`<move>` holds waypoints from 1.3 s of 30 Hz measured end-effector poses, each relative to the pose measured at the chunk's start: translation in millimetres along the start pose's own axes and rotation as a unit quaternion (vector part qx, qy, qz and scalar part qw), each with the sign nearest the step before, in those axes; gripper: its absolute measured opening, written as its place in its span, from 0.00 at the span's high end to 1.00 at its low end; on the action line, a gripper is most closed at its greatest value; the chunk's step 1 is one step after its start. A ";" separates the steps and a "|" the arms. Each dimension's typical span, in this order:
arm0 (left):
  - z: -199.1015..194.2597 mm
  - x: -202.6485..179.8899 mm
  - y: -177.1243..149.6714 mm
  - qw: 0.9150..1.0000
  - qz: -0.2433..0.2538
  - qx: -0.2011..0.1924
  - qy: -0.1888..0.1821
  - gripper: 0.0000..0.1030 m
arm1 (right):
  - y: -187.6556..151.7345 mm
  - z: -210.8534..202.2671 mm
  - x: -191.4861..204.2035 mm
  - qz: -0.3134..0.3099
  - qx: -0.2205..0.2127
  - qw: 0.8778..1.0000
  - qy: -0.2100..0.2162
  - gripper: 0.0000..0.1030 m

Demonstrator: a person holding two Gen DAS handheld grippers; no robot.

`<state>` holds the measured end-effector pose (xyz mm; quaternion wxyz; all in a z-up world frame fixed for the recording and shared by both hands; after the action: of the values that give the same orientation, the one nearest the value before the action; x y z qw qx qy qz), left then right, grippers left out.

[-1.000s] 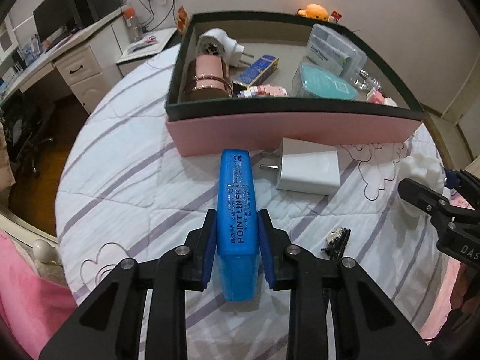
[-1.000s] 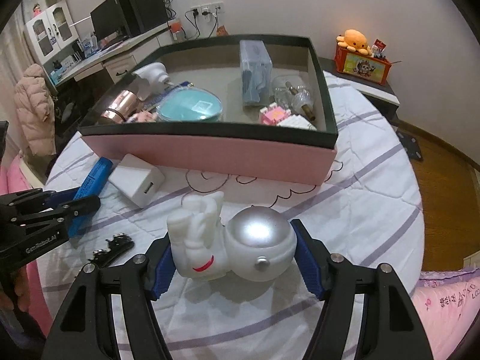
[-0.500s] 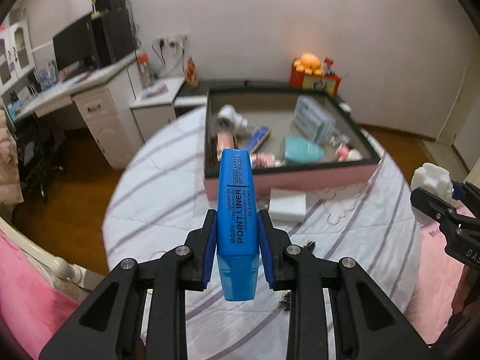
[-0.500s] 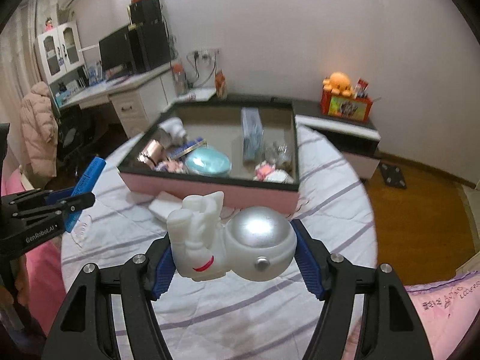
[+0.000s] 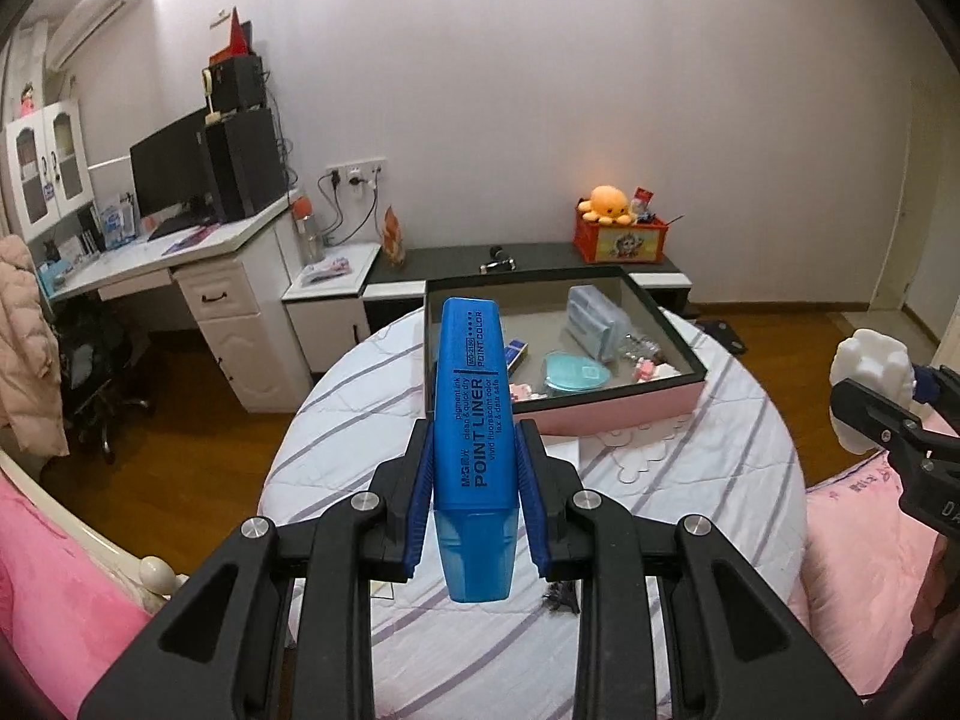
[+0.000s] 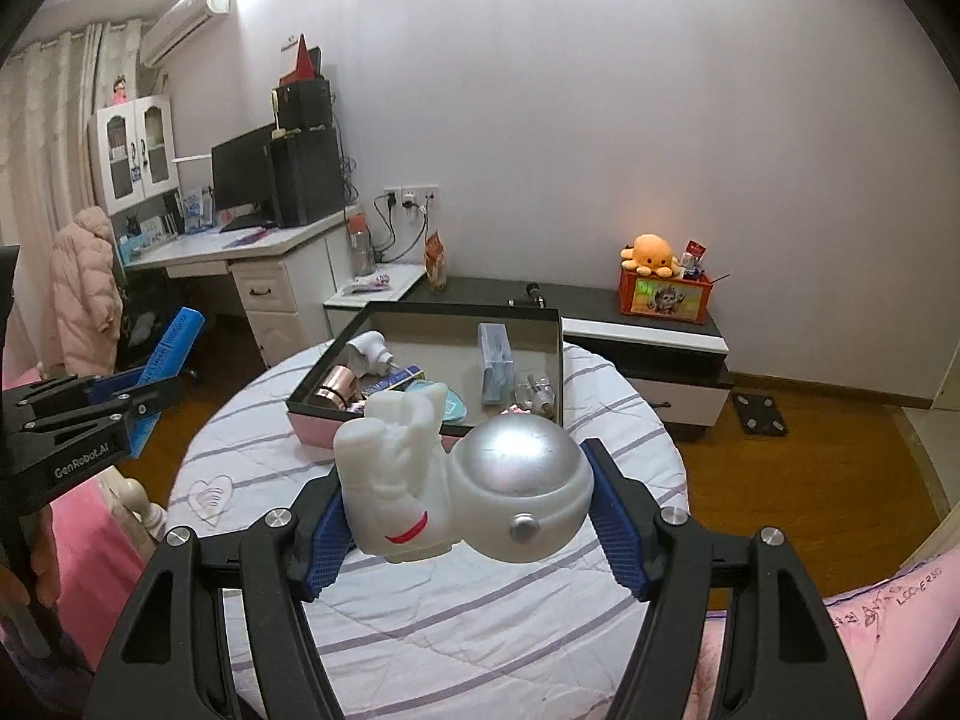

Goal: Organize rigid objects
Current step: 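Carry the highlighter and ball toy into the box and release both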

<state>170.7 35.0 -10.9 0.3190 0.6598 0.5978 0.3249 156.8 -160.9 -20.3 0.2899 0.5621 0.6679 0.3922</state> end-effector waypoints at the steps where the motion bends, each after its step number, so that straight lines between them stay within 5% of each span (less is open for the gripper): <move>1: -3.2 -1.0 -0.2 1.000 0.001 -0.003 0.000 0.74 | -0.8 -3.9 0.0 0.001 -0.003 1.000 -0.001 0.32; 22: -6.3 -10.0 -0.8 1.000 0.004 -0.003 0.000 0.74 | -2.5 -13.9 -0.8 0.002 -0.013 1.000 -0.002 0.32; 39: 71.5 0.9 31.1 1.000 0.005 0.024 -0.007 0.74 | 15.8 53.1 -9.8 -0.003 0.020 1.000 0.001 0.32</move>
<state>246.7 31.1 -27.5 0.3061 0.6724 0.5998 0.3074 211.0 -159.0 -35.2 0.2789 0.5653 0.6778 0.3786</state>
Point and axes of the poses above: each gripper's, at about its wrist camera, not at the fingertips, and z roughly the way its jaws point, x to its left, y to its top, the point moved 9 cm from there along z, roughly the way its jaws point
